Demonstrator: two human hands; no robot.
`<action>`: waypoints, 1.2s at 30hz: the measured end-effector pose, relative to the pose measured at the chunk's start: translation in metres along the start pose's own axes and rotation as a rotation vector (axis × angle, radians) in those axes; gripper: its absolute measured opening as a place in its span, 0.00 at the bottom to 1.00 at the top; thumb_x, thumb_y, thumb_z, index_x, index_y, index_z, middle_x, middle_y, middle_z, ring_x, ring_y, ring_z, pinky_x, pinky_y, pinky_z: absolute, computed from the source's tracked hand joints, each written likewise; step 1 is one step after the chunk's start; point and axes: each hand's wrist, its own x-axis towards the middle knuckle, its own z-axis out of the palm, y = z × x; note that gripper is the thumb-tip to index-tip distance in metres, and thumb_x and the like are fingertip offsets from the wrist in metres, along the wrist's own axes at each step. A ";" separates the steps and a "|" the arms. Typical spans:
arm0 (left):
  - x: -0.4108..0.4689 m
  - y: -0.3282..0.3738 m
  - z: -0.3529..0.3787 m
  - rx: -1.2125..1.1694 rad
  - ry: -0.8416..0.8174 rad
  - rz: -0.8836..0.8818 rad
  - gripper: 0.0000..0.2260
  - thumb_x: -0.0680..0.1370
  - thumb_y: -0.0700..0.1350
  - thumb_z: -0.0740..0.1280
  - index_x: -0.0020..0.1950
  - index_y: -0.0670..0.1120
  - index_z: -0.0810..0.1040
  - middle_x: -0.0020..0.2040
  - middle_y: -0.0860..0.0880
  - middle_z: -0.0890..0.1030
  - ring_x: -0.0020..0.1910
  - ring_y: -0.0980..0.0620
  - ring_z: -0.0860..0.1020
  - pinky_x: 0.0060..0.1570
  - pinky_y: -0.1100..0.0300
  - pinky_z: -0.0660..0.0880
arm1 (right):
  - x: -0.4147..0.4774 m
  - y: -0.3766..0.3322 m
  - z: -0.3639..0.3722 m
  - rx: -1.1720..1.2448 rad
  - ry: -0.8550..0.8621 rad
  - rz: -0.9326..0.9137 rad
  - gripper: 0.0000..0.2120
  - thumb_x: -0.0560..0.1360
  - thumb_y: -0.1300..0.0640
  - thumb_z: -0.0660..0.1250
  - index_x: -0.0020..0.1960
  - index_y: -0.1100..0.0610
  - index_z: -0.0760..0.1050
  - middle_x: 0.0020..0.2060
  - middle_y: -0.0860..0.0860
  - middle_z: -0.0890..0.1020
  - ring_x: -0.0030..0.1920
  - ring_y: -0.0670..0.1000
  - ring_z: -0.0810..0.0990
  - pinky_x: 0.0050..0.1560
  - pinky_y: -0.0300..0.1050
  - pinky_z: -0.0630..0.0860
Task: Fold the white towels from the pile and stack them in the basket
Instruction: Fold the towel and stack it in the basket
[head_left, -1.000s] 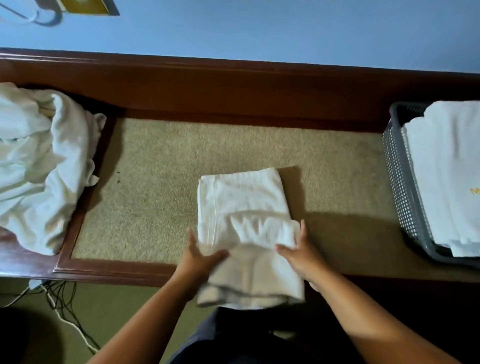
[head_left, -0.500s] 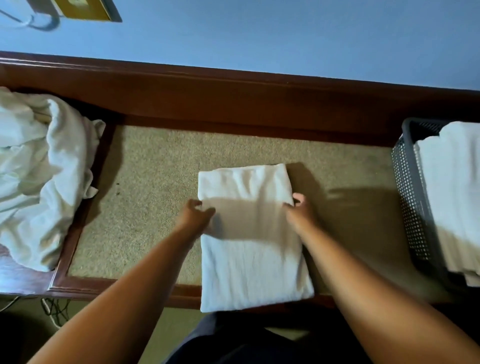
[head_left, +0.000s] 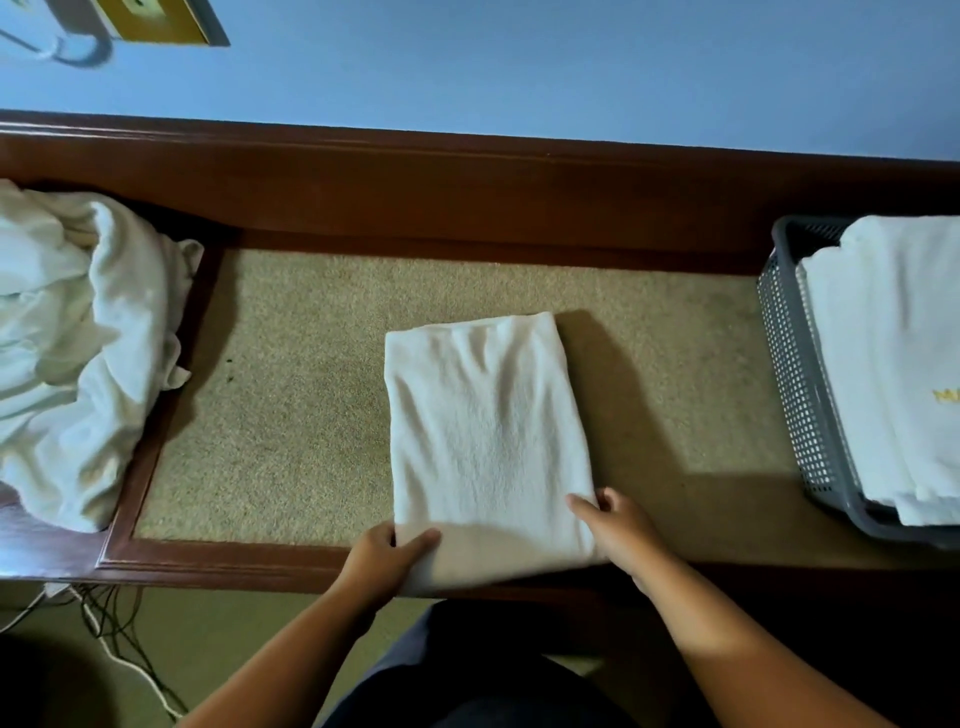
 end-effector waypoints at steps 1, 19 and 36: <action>-0.001 0.000 0.000 -0.017 0.017 0.011 0.17 0.71 0.57 0.76 0.50 0.45 0.83 0.44 0.49 0.86 0.46 0.48 0.84 0.49 0.49 0.81 | -0.002 -0.001 -0.001 0.021 -0.020 -0.011 0.15 0.79 0.49 0.68 0.59 0.58 0.74 0.46 0.46 0.81 0.44 0.47 0.79 0.46 0.46 0.78; -0.069 -0.040 0.033 -0.206 0.253 0.160 0.14 0.72 0.47 0.75 0.36 0.41 0.74 0.31 0.48 0.73 0.33 0.51 0.69 0.36 0.55 0.64 | -0.048 0.055 -0.005 0.154 -0.037 -0.310 0.03 0.80 0.54 0.67 0.52 0.52 0.76 0.42 0.42 0.79 0.47 0.45 0.78 0.41 0.33 0.73; -0.073 -0.069 0.056 -0.169 0.128 -0.005 0.06 0.78 0.48 0.71 0.52 0.47 0.80 0.44 0.46 0.82 0.40 0.49 0.77 0.38 0.56 0.73 | -0.025 0.099 -0.002 -0.441 -0.010 -0.168 0.21 0.78 0.37 0.61 0.37 0.54 0.69 0.43 0.53 0.75 0.51 0.57 0.75 0.49 0.48 0.72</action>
